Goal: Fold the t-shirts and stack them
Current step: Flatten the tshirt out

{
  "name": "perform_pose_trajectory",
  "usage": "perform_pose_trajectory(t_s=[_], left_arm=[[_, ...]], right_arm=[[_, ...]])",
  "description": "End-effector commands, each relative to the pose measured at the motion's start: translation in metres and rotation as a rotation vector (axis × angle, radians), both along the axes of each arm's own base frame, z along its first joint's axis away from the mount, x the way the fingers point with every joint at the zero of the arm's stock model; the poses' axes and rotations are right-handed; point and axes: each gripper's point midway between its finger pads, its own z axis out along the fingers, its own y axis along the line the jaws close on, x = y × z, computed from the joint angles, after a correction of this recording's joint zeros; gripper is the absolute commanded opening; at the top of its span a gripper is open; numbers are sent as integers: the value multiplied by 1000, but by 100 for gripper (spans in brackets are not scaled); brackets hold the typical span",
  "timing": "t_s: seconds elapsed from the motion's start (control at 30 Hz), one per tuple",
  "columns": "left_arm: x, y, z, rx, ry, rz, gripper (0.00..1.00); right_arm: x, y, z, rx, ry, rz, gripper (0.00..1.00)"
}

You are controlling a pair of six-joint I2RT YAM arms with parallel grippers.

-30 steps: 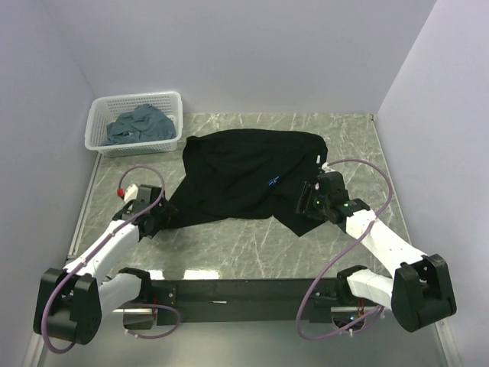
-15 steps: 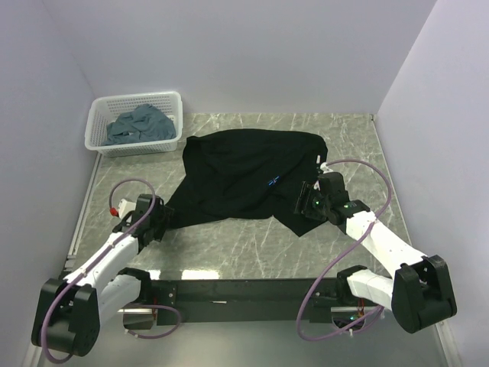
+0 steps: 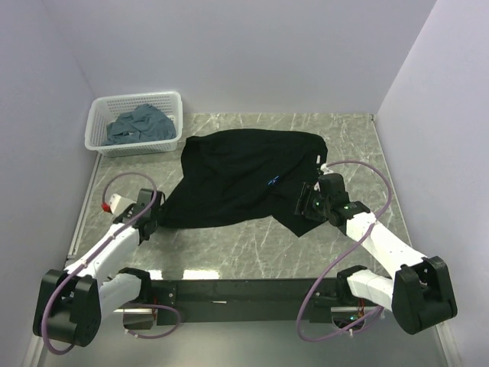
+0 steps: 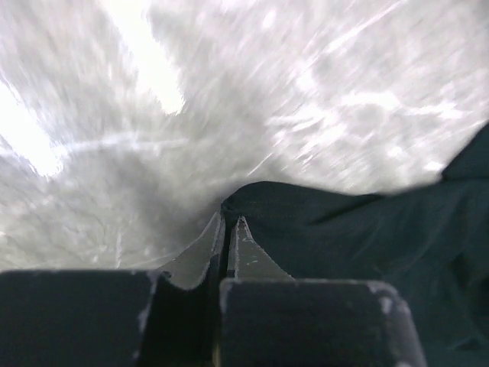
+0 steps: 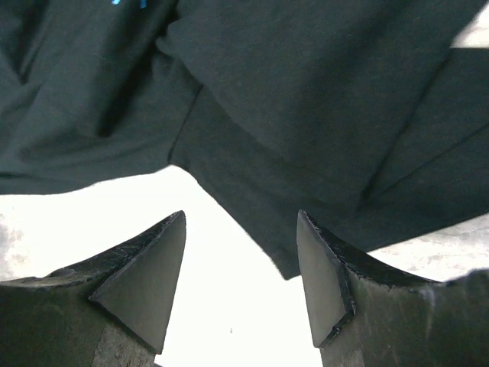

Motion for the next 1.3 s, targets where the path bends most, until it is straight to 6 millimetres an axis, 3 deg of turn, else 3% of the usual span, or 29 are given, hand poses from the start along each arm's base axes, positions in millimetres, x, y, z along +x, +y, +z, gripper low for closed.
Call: perform_pose_trajectory(t_s=[0.0, 0.1, 0.3, 0.67, 0.8, 1.07, 1.27], left_arm=[[10, 31, 47, 200, -10, 28, 1], [10, 41, 68, 289, 3, 5, 1], [8, 34, 80, 271, -19, -57, 1], [16, 21, 117, 297, -63, -222, 3], [13, 22, 120, 309, -84, -235, 3], [12, 18, 124, 283, -133, -245, 2], [11, 15, 122, 271, -140, -252, 2]], right_arm=[[7, -11, 7, -34, -39, -52, 66], [8, -28, 2, -87, -18, -126, 67], [10, -76, -13, -162, 48, -334, 69], [9, -115, -37, -290, 173, -503, 66], [10, -122, -38, -323, 202, -531, 60], [12, -129, -48, -304, 258, -543, 59], [19, -121, -56, -261, 295, -493, 58]])
